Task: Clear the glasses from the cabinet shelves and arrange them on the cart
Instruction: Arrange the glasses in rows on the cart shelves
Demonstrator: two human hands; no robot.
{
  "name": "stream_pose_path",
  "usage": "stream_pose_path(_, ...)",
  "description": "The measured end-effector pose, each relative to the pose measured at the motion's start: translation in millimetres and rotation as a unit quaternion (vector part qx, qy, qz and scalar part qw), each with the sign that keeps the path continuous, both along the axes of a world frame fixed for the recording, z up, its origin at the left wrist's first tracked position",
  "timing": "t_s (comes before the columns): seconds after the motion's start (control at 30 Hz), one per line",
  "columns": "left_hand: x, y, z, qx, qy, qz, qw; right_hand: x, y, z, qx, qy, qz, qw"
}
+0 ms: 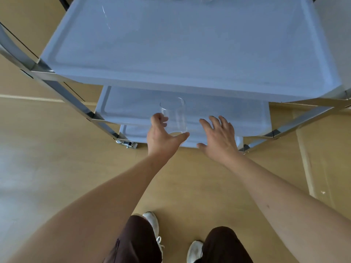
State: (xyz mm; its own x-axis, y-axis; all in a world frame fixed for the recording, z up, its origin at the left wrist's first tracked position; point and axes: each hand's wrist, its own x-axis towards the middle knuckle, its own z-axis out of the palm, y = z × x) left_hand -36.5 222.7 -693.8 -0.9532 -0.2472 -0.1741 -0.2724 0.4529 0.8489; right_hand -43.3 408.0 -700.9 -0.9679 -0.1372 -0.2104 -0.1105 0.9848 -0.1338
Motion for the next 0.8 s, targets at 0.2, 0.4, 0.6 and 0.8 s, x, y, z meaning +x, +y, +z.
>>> stream_pose_path(0.2,-30,3,-30,-0.003,0.056,-0.002,0.998,-27,-8,-30,-0.037,0.053,-0.01,0.998)
stream_pose_path(0.4,-48,-2,-56,-0.017,0.126,-0.002,0.992,-47,-13,-63,-0.071,0.114,-0.026,0.991)
stream_pose_path(0.6,-83,-4,-76,-0.024,0.192,-0.004,0.981,-74,-13,-94,-0.069,0.158,-0.036,0.984)
stream_pose_path(0.8,-100,1,-95,-0.003,0.225,0.001,0.974,-89,-13,-113,-0.046,0.18,-0.047,0.981)
